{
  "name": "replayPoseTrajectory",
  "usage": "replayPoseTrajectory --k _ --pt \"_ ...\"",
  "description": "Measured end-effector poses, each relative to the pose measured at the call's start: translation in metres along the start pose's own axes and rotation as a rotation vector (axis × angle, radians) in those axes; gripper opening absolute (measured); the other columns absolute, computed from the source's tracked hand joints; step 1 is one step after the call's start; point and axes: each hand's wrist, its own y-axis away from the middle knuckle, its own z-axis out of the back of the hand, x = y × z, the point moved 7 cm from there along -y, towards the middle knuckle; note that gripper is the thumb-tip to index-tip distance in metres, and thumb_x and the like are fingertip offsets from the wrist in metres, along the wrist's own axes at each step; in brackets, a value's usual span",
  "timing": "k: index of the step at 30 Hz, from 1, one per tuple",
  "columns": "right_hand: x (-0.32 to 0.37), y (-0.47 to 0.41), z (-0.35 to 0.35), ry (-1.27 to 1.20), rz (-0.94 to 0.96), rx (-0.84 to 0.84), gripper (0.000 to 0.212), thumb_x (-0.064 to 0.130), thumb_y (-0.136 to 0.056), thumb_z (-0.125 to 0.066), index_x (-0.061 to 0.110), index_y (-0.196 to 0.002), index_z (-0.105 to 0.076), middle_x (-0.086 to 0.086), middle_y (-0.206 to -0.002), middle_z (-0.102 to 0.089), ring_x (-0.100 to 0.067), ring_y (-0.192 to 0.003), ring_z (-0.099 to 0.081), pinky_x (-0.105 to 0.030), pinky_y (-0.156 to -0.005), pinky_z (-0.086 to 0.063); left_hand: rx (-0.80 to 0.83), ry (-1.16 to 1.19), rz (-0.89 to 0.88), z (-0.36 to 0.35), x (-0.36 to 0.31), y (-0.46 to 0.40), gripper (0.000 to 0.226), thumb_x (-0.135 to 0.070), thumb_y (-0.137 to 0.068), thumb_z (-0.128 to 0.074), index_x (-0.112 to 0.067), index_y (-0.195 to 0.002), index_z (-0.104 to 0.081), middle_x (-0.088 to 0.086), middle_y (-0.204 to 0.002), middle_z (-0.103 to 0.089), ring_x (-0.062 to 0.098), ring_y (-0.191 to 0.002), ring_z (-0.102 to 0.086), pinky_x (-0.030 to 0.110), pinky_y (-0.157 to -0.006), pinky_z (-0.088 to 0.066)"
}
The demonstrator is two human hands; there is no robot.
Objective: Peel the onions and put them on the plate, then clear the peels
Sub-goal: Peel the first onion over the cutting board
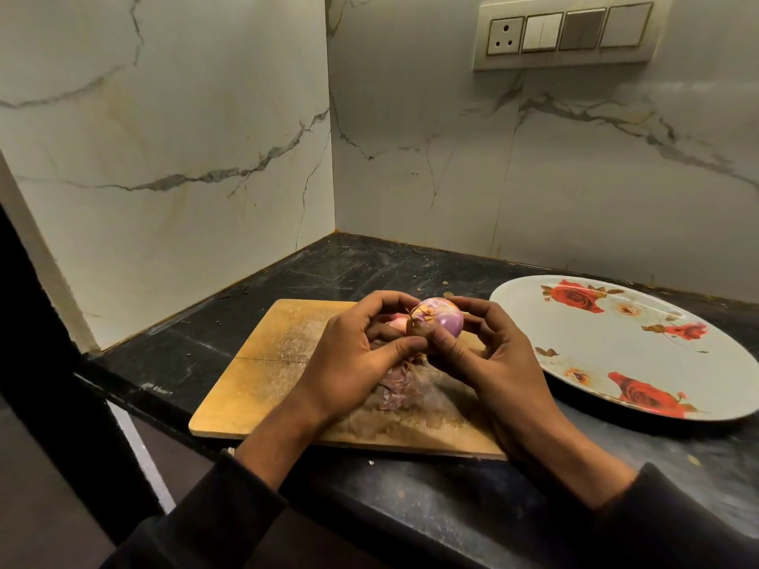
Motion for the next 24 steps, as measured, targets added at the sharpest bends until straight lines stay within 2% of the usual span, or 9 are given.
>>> replayPoseTrajectory --k 2,5,8,11,15,19,21,24 --pt "0.0 0.0 -0.001 0.003 -0.008 0.025 0.056 0.02 -0.079 -0.079 0.023 -0.132 -0.06 -0.001 -0.123 -0.068 -0.016 -0.108 -0.071 -0.036 -0.084 -0.062 0.003 0.028 0.023 0.001 0.002 -0.001 0.042 -0.01 -0.089 -0.071 -0.025 -0.126 -0.06 -0.002 -0.119 -0.067 0.011 -0.096 -0.073 0.028 -0.079 -0.061" --pt "0.003 0.001 -0.002 0.014 0.009 0.031 0.057 0.021 -0.078 -0.079 0.026 -0.131 -0.059 -0.002 -0.116 -0.073 -0.017 -0.102 -0.074 -0.036 -0.079 -0.063 0.04 0.097 0.064 -0.002 0.006 -0.001 0.044 -0.01 -0.095 -0.062 -0.028 -0.134 -0.054 0.003 -0.125 -0.06 0.017 -0.098 -0.073 0.032 -0.074 -0.063" --pt "0.006 0.003 -0.003 0.027 0.039 0.024 0.054 0.028 -0.075 -0.077 0.022 -0.125 -0.056 -0.006 -0.107 -0.077 -0.018 -0.095 -0.076 -0.032 -0.075 -0.062 0.06 0.076 0.062 -0.003 0.009 -0.002 0.043 -0.025 -0.095 -0.058 -0.024 -0.138 -0.054 0.005 -0.129 -0.058 0.024 -0.102 -0.07 0.031 -0.073 -0.062" --pt "0.008 0.004 -0.004 0.033 0.064 0.018 0.046 0.027 -0.078 -0.074 0.02 -0.12 -0.056 -0.005 -0.103 -0.078 -0.017 -0.092 -0.076 -0.025 -0.071 -0.06 0.085 0.103 0.081 -0.004 0.009 -0.001 0.047 -0.03 -0.092 -0.058 -0.021 -0.138 -0.052 0.002 -0.125 -0.062 0.02 -0.094 -0.072 0.028 -0.07 -0.061" --pt "0.011 0.003 -0.002 0.106 0.115 -0.02 0.038 0.022 -0.085 -0.072 0.023 -0.121 -0.063 0.001 -0.116 -0.07 -0.016 -0.094 -0.075 -0.025 -0.072 -0.061 0.116 0.162 0.081 -0.007 0.006 0.001 0.052 -0.028 -0.088 -0.061 -0.027 -0.138 -0.047 -0.007 -0.128 -0.059 0.007 -0.112 -0.067 0.023 -0.081 -0.058" --pt "0.015 0.004 -0.002 0.161 0.165 -0.044 0.038 0.027 -0.077 -0.077 0.026 -0.114 -0.067 0.006 -0.113 -0.071 -0.012 -0.094 -0.075 -0.026 -0.077 -0.061 0.104 0.15 0.086 -0.006 0.006 0.0 0.055 -0.031 -0.088 -0.061 -0.026 -0.141 -0.046 -0.004 -0.131 -0.057 0.012 -0.107 -0.069 0.024 -0.074 -0.059" --pt "0.016 0.004 -0.001 0.202 0.185 -0.044 0.036 0.022 -0.074 -0.081 0.026 -0.107 -0.067 0.006 -0.108 -0.072 -0.008 -0.096 -0.074 -0.025 -0.08 -0.061 0.1 0.16 0.096 -0.006 0.007 0.0 0.056 -0.031 -0.09 -0.058 -0.024 -0.144 -0.045 -0.007 -0.127 -0.057 0.016 -0.101 -0.071 0.026 -0.07 -0.061" --pt "0.014 0.003 0.0 0.25 0.188 -0.051 0.034 0.015 -0.074 -0.085 0.026 -0.101 -0.066 0.004 -0.103 -0.071 -0.006 -0.093 -0.072 -0.025 -0.078 -0.061 0.124 0.162 0.098 -0.007 0.007 0.0 0.053 -0.031 -0.093 -0.054 -0.025 -0.144 -0.045 -0.009 -0.12 -0.061 0.018 -0.094 -0.073 0.028 -0.069 -0.061"
